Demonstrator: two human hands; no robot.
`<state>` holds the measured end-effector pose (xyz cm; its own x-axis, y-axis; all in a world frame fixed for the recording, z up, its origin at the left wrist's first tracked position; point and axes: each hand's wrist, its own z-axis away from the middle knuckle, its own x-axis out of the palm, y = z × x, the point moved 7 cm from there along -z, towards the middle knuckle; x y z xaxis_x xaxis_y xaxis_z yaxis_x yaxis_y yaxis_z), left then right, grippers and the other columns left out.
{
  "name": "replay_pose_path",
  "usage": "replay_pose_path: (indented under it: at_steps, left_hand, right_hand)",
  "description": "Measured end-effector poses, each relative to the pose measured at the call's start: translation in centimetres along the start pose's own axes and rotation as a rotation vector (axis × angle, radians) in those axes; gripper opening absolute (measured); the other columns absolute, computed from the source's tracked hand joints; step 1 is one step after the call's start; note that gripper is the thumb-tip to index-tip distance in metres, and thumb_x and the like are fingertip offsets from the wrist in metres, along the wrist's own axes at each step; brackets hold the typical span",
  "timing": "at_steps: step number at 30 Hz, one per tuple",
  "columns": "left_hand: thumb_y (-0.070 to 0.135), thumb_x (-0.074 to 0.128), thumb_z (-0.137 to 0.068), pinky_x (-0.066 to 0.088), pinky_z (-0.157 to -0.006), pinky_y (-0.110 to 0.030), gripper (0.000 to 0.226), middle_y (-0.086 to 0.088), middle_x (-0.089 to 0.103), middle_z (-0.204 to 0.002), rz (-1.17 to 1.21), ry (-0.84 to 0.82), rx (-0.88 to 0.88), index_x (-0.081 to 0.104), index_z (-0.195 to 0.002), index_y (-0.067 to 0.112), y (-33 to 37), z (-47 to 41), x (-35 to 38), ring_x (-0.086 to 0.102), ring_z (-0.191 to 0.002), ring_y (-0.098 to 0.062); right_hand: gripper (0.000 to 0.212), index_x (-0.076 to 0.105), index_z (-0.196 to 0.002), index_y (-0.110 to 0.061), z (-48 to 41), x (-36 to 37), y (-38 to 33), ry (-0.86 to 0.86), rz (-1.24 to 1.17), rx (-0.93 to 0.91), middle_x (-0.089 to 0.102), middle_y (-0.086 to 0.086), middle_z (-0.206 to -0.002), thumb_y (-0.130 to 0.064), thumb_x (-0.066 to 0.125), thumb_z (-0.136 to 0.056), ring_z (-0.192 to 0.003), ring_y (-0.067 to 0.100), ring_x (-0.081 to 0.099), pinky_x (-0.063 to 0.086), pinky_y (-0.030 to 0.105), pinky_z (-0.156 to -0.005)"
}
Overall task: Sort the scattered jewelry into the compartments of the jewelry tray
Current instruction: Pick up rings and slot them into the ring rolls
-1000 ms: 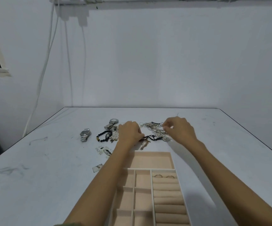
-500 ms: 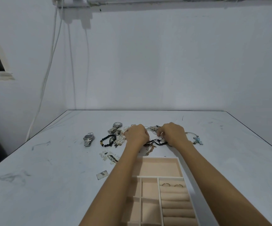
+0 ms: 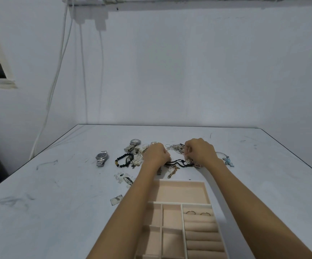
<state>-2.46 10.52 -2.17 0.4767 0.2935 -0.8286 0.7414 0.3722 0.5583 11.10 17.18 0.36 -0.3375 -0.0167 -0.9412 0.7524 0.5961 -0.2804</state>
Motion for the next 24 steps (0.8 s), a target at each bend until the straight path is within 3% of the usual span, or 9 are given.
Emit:
replay_pose_path:
  at_steps: [4, 8, 13, 18, 24]
  left_hand:
    - [0.018, 0.069, -0.081, 0.052, -0.079, -0.031, 0.011, 0.003, 0.073, -0.089, 0.114, 0.047, 0.013, 0.07, -0.07, 0.019, -0.4, 0.3, -0.3, 0.065, -0.088, -0.017]
    - [0.014, 0.068, -0.081, 0.046, -0.071, -0.026, 0.022, 0.006, 0.065, -0.079, 0.241, 0.103, -0.007, 0.062, -0.063, 0.023, -0.5, 0.7, -1.1, 0.06, -0.079, -0.014]
    - [0.017, 0.078, -0.074, 0.056, -0.083, -0.038, 0.013, 0.003, 0.071, -0.079, 0.411, 0.137, 0.038, 0.068, -0.067, 0.021, -0.5, 1.6, -2.6, 0.067, -0.084, -0.015]
    - [0.02, 0.082, -0.072, 0.053, -0.065, -0.023, 0.015, 0.001, 0.068, -0.07, 0.563, 0.059, 0.162, 0.072, -0.08, 0.013, 1.1, 4.9, -5.2, 0.063, -0.069, -0.011]
    - [0.017, 0.083, -0.07, 0.051, -0.069, -0.016, 0.016, 0.0, 0.071, -0.069, 0.655, -0.022, 0.333, 0.074, -0.082, 0.01, 2.6, 11.5, -6.6, 0.064, -0.066, -0.006]
  right_hand:
    - [0.017, 0.066, -0.067, -0.021, 0.0, -0.3, 1.3, 0.022, -0.192, 0.122, 0.057, -0.017, -0.058, -0.008, 0.077, -0.071, -0.071, 0.01, 0.056, 0.036, 0.023, -0.053]
    - [0.017, 0.072, -0.064, -0.016, 0.4, -0.4, 2.7, 0.049, -0.486, 0.222, 0.067, 0.0, -0.062, -0.014, 0.088, -0.061, -0.061, 0.016, 0.06, 0.052, 0.031, -0.066]
    - [0.014, 0.069, -0.073, 0.006, 2.3, -1.7, 2.6, 0.111, -0.845, 0.186, 0.066, 0.019, -0.061, 0.0, 0.081, -0.07, -0.045, 0.021, 0.052, 0.048, 0.025, -0.047]
    - [0.014, 0.069, -0.075, 0.001, 5.5, -2.8, 2.0, 0.118, -0.982, 0.113, 0.068, 0.016, -0.06, -0.001, 0.082, -0.069, -0.05, 0.023, 0.061, 0.055, 0.025, -0.053]
    - [0.011, 0.072, -0.075, 0.0, 12.1, -4.1, 0.8, 0.143, -0.945, -0.009, 0.067, 0.009, -0.057, 0.0, 0.082, -0.069, -0.043, 0.017, 0.058, 0.044, 0.023, -0.042]
